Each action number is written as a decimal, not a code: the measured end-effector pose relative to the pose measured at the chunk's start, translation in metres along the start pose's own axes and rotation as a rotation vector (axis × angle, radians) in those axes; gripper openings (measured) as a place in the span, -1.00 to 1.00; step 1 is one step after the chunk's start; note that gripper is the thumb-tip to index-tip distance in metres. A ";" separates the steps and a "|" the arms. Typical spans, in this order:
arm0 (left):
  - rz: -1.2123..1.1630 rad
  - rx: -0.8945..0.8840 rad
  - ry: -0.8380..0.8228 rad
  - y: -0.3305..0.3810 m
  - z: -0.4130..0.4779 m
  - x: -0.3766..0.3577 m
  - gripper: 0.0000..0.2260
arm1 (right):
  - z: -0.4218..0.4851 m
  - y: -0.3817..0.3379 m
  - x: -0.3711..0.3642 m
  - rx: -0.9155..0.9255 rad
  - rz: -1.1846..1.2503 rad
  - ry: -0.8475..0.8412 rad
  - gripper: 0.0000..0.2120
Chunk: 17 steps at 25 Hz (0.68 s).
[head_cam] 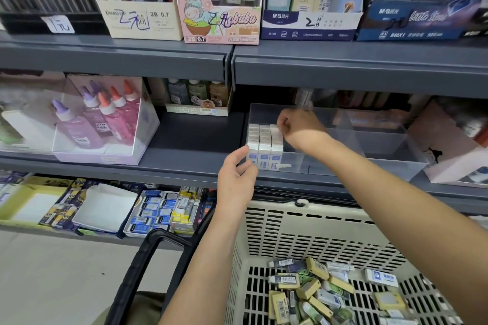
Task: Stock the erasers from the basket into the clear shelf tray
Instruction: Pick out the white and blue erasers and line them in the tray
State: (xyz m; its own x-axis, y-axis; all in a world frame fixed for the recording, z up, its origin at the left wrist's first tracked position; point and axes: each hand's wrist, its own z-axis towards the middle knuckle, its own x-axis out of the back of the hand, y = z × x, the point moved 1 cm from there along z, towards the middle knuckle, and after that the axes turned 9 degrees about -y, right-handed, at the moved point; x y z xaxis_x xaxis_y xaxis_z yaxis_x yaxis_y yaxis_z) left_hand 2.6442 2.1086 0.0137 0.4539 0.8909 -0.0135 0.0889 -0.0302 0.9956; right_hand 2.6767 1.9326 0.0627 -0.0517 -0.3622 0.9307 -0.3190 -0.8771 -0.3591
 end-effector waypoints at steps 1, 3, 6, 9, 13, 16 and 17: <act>0.000 -0.001 0.001 0.000 0.000 0.000 -0.63 | -0.001 -0.001 -0.001 -0.007 -0.037 -0.010 -0.78; -0.001 -0.004 0.001 -0.001 0.001 0.001 -0.64 | -0.003 0.000 0.001 -0.010 -0.055 -0.037 -0.76; -0.001 -0.012 0.005 -0.002 0.000 -0.001 -0.65 | -0.011 0.005 0.007 0.031 0.006 -0.053 -0.77; 0.043 -0.090 0.082 0.000 -0.008 -0.005 -0.73 | -0.040 0.015 0.012 0.104 0.137 0.036 -0.79; 0.105 -0.270 0.095 0.001 -0.032 -0.023 -0.80 | -0.117 0.045 0.006 0.196 0.263 0.192 -0.84; 0.204 -0.273 -0.061 -0.014 -0.051 -0.051 -0.78 | -0.175 0.083 -0.013 0.172 0.374 0.175 -0.90; 0.236 -0.251 -0.115 -0.023 -0.057 -0.062 -0.78 | -0.188 0.097 -0.023 0.143 0.374 0.123 -0.91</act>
State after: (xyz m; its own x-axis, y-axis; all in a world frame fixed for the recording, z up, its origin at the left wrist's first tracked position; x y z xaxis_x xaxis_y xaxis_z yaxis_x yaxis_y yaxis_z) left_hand 2.5640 2.0799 -0.0031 0.5338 0.8156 0.2231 -0.2437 -0.1042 0.9642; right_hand 2.4689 1.9156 0.0195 -0.2548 -0.6315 0.7323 -0.1228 -0.7301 -0.6722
